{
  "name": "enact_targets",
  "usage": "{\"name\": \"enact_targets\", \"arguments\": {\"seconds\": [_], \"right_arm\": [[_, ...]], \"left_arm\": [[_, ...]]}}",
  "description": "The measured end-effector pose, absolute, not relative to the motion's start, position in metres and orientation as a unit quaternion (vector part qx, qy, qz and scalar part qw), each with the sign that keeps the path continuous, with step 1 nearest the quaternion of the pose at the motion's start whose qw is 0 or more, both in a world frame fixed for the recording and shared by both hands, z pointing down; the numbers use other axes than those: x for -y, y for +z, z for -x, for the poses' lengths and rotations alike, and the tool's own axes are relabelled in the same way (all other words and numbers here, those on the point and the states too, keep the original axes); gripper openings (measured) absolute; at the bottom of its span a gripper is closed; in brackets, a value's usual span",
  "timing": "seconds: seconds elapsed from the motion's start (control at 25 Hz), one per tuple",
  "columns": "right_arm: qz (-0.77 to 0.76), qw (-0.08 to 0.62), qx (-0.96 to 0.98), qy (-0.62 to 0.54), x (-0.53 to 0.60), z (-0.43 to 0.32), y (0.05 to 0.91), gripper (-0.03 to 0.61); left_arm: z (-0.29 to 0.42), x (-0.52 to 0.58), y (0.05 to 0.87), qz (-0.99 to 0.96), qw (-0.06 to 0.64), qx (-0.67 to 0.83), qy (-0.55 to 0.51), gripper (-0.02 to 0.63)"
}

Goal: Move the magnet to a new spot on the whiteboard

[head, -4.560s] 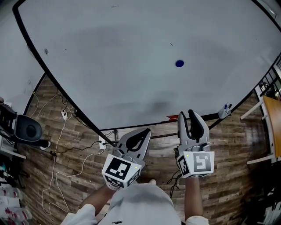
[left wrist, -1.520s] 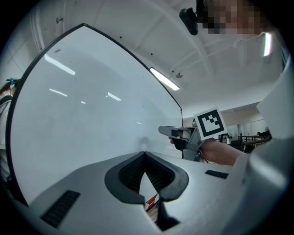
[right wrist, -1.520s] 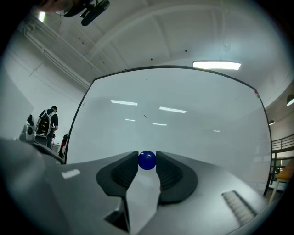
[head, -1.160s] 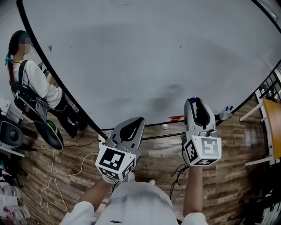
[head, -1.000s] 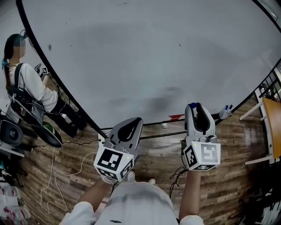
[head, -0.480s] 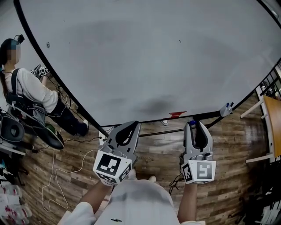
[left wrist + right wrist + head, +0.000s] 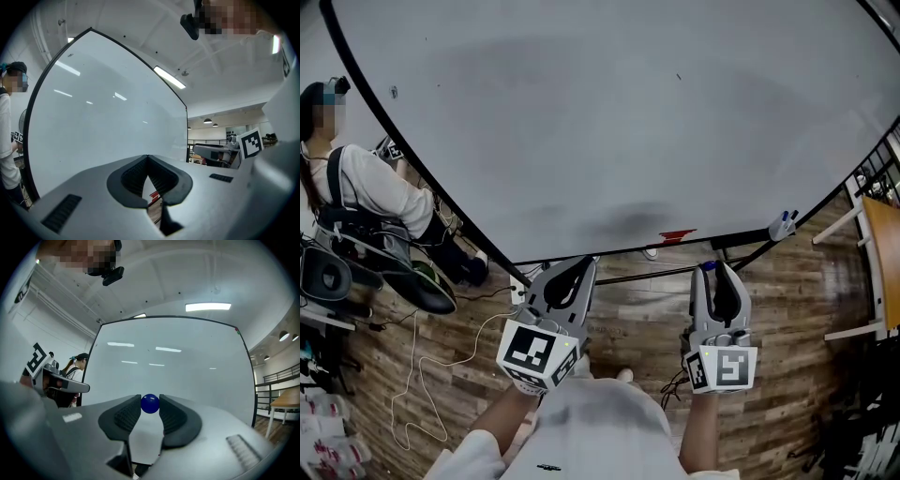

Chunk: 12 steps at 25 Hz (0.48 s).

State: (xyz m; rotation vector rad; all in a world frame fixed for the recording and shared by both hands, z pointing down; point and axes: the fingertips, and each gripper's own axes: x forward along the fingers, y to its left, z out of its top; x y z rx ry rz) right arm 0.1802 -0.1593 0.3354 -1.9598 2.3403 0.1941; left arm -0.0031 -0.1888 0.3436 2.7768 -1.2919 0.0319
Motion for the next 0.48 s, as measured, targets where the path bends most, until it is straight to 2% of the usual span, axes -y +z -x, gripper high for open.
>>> {"name": "enact_targets", "arguments": {"seconds": [0.48], "right_arm": [[0.587, 0.033, -0.804, 0.088, 0.174, -0.133, 0.325, 0.132]], "left_arm": [[0.019, 0.184, 0.347, -0.896, 0.044, 0.442, 0.012, 0.006]]}}
